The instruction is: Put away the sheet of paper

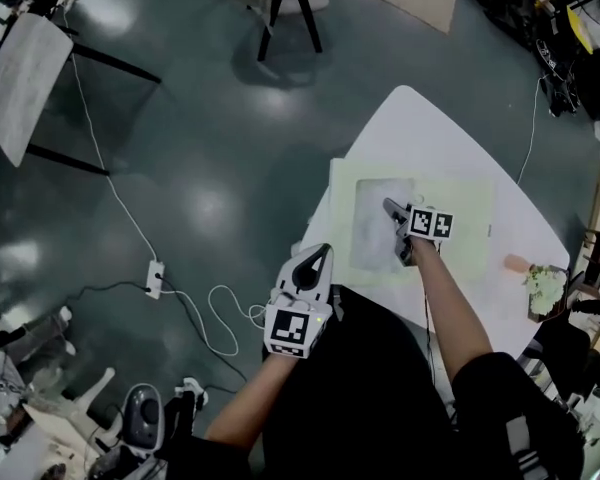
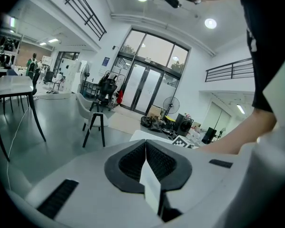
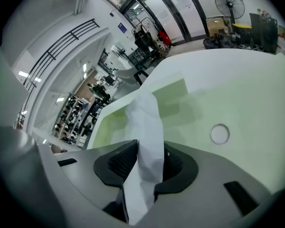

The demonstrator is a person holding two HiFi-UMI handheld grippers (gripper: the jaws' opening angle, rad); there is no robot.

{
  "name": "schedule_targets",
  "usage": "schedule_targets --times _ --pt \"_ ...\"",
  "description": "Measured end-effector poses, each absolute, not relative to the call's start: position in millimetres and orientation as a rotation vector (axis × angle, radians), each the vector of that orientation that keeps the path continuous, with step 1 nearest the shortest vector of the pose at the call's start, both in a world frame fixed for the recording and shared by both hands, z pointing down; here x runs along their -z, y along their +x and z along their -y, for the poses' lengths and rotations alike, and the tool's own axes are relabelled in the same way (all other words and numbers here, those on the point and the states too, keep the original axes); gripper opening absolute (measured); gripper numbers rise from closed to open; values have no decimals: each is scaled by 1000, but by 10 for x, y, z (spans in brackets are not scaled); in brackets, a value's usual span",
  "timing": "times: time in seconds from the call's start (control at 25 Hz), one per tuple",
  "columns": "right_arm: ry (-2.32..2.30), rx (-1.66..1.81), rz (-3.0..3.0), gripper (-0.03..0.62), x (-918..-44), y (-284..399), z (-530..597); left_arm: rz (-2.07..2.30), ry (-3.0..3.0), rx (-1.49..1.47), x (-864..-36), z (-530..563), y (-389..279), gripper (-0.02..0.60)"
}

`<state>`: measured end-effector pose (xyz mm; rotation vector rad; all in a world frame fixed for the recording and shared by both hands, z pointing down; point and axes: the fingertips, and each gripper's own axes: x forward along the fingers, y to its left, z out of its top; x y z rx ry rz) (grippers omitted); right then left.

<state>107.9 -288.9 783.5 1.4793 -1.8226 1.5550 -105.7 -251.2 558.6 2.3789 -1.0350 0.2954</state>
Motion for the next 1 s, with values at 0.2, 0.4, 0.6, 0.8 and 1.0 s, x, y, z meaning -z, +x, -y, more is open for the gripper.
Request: schedule_targets --times 0.2,0.4,0.6,0.8,1.0 --pt "1464 -1554 1755 104 -7920 969 2916 1033 2380 -303 -5582 2564 -1160 5" --pt "1473 -1553 1733 106 -7945 927 2949 1033 2382 -300 -5601 2615 -1224 5" --pt "1455 -1560 1739 108 -7912 885 2951 1045 2379 -284 -5579 2646 -1272 5" --pt "1564 -1537 1710 115 -7849 1094 2994 1038 2376 -290 -5586 2649 -1314 5" --pt "1580 -1404 1661 115 -7887 1189 3070 1025 2410 -301 -5554 2678 -1281 5"
